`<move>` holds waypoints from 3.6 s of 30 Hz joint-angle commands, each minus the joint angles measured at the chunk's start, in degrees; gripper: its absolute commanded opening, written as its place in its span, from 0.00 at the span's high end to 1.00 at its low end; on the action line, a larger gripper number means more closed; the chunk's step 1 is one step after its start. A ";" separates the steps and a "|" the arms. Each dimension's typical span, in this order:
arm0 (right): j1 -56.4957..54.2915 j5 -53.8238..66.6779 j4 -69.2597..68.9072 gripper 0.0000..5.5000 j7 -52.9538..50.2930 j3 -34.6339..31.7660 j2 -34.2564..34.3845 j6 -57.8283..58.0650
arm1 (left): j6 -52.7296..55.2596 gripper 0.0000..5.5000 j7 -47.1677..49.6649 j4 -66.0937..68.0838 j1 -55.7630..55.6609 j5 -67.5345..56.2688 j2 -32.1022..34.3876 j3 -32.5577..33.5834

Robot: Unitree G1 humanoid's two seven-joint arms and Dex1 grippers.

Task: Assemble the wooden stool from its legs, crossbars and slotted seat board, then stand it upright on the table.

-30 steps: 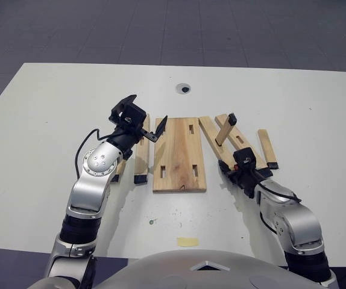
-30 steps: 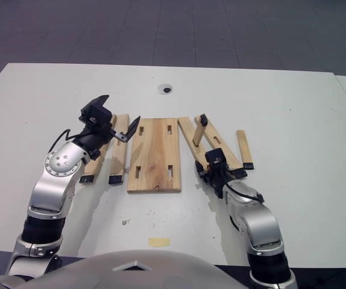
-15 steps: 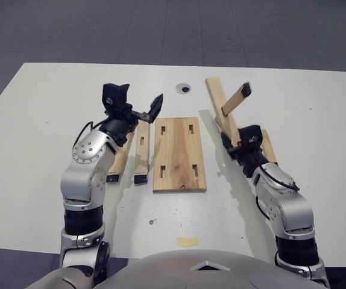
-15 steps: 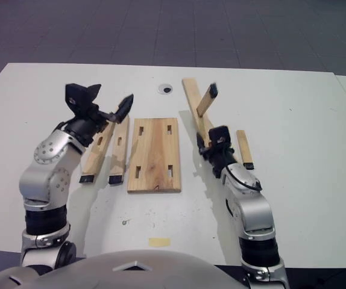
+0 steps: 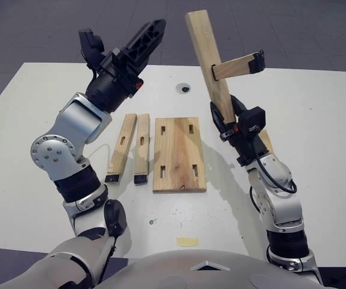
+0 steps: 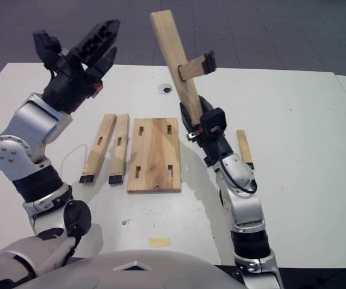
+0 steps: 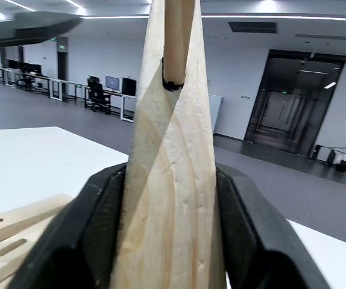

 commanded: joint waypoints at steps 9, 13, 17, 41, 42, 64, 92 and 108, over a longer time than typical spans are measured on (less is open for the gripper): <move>-0.59 -0.38 -1.55 0.63 3.31 4.22 0.17 -1.19 | -5.85 0.02 9.54 0.66 -0.05 -5.48 5.06 -8.29; -0.51 -0.30 -1.60 0.63 3.35 4.25 0.14 -1.00 | -7.99 0.05 9.87 1.30 0.29 -4.10 6.54 -8.80; -0.23 -0.39 -1.50 0.63 3.83 4.83 -0.12 -0.75 | -8.98 0.15 9.92 0.78 -0.05 -4.79 7.72 -9.60; 1.33 1.09 -3.05 0.63 5.82 5.90 -0.93 1.91 | -6.66 0.80 7.75 1.30 -1.16 -13.20 17.69 -14.09; 1.38 1.15 -3.10 0.63 5.83 5.93 -1.02 2.03 | -6.86 0.80 7.45 1.20 -1.24 -13.65 17.87 -14.01; 15.39 2.36 -8.59 0.02 5.21 -1.23 -14.16 27.52 | -14.53 0.81 -9.41 -3.59 10.27 -1.66 28.27 -0.86; 15.13 1.15 -6.74 0.02 -1.53 -3.10 -4.74 21.17 | -14.43 0.81 -3.96 -14.95 37.61 7.97 24.66 0.63; 13.80 -1.11 -6.48 0.02 -3.95 -2.38 -3.25 19.10 | -26.38 0.81 -12.43 -21.46 42.26 37.21 26.72 -14.02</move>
